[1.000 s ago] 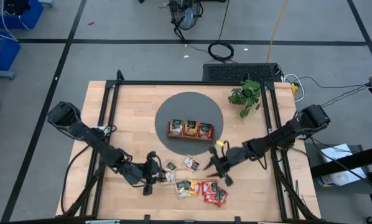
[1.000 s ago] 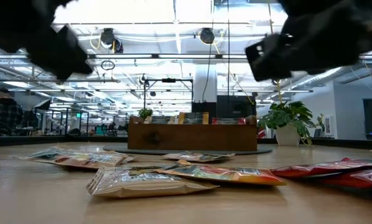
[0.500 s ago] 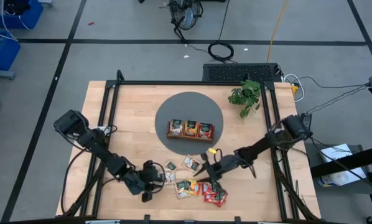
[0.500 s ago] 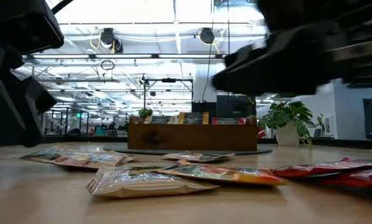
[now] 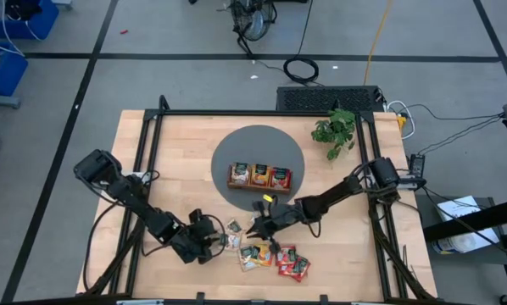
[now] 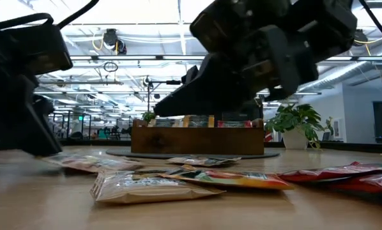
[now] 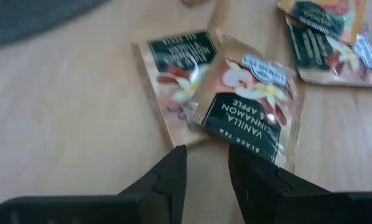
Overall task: Pick & Place Tea
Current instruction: Put the brown tea bag into the left section of the wooden organizer
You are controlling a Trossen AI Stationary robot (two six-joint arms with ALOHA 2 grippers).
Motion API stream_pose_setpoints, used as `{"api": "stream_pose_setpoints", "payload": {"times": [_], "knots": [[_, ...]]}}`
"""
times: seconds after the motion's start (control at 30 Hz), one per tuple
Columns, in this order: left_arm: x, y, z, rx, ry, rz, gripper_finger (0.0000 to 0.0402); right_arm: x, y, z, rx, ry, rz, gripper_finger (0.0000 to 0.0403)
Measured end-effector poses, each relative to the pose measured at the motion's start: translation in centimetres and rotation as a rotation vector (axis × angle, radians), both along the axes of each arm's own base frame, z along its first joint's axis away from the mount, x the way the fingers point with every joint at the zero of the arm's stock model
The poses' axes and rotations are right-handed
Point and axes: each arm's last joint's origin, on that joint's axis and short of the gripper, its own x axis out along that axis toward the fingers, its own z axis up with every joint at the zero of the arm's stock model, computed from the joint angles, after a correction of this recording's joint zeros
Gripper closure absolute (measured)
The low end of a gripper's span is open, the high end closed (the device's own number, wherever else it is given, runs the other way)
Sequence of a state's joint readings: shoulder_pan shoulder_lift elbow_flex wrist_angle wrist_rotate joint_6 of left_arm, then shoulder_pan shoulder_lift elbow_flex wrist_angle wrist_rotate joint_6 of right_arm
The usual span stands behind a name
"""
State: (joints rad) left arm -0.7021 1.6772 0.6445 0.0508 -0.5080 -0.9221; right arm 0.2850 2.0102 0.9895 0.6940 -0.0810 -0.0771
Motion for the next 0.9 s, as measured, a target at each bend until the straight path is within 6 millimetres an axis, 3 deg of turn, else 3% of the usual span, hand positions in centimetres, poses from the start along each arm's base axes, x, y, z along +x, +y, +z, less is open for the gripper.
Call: {"api": "stream_pose_setpoints", "payload": {"times": [0.6,0.9], "knots": [[3.3,3.1,0.8,0.048,-0.086,-0.003,0.0279,-0.4,-0.2,-0.9,-0.026,0.098,0.066,0.038],[3.2,2.6,0.8,-0.091,-0.05,-0.054,0.0279,-0.2,-0.2,-0.5,-0.006,0.057,0.047,0.0375]]}}
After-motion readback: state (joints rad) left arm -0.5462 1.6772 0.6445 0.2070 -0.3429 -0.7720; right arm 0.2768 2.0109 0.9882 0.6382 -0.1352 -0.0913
